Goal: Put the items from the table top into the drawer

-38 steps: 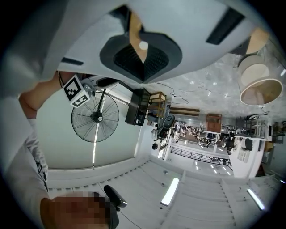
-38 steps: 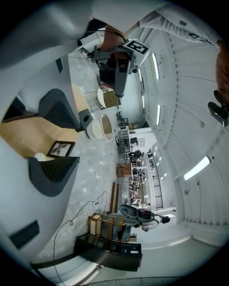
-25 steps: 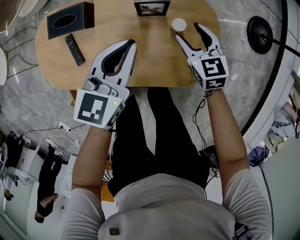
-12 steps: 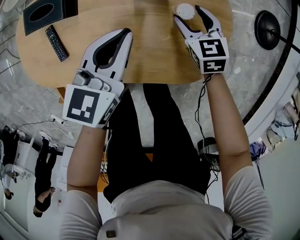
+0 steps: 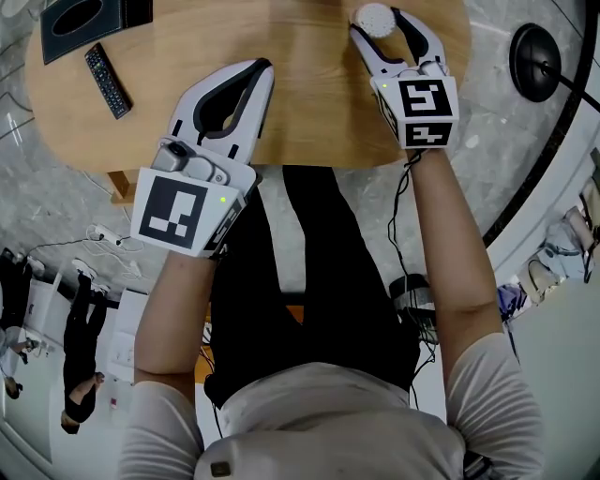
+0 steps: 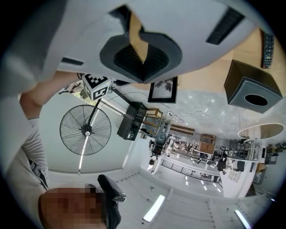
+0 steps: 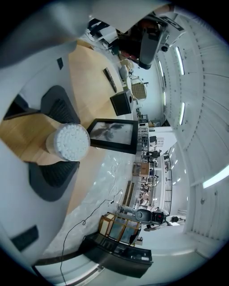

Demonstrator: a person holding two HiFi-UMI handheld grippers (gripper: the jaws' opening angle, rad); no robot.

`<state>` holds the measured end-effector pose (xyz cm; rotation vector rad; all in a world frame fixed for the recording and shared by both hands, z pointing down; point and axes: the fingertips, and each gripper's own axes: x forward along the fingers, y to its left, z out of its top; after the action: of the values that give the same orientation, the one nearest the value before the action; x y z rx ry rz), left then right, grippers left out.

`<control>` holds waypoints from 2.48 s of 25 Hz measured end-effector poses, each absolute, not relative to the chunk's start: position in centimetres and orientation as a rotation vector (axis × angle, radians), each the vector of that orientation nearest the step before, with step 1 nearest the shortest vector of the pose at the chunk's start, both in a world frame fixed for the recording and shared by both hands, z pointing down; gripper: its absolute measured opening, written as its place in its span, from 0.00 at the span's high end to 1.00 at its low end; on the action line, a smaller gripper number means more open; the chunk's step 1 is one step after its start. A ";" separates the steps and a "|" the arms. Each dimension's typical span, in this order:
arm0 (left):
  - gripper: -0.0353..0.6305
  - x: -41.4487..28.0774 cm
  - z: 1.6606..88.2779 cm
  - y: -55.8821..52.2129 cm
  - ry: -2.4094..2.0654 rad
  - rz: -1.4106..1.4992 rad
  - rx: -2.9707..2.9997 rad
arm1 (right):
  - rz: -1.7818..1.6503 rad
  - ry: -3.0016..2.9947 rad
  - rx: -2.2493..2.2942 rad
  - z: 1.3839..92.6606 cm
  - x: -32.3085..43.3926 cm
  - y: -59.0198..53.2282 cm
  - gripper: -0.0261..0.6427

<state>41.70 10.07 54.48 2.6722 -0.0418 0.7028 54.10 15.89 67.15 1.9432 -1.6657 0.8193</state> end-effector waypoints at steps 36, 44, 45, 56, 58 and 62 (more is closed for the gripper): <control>0.93 -1.9 51.9 -4.5 -0.804 0.497 2.465 | 0.572 -2.144 1.190 63.5 7.7 -1.8 0.54; 0.93 -12.7 53.5 -5.5 -0.967 0.450 2.362 | 0.517 -2.222 0.986 64.7 -4.3 -3.6 0.54; 0.93 -13.8 53.7 -5.5 -0.986 0.444 2.349 | 0.510 -2.231 0.960 64.9 -5.6 -3.8 0.54; 0.93 -21.7 56.7 -5.0 -1.098 0.416 2.247 | 0.460 -2.259 0.758 69.2 -14.7 -3.7 0.54; 0.93 -22.3 57.2 -4.9 -1.105 0.414 2.234 | 0.453 -2.260 0.736 69.7 -15.4 -3.7 0.54; 0.93 -22.6 57.8 -5.0 -1.108 0.404 2.224 | 0.438 -2.245 0.704 71.2 -15.8 -3.7 0.54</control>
<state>-22.57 -5.05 57.84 2.2238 -1.1077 0.4037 -15.83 -3.70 71.18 0.7038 -2.2446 0.4375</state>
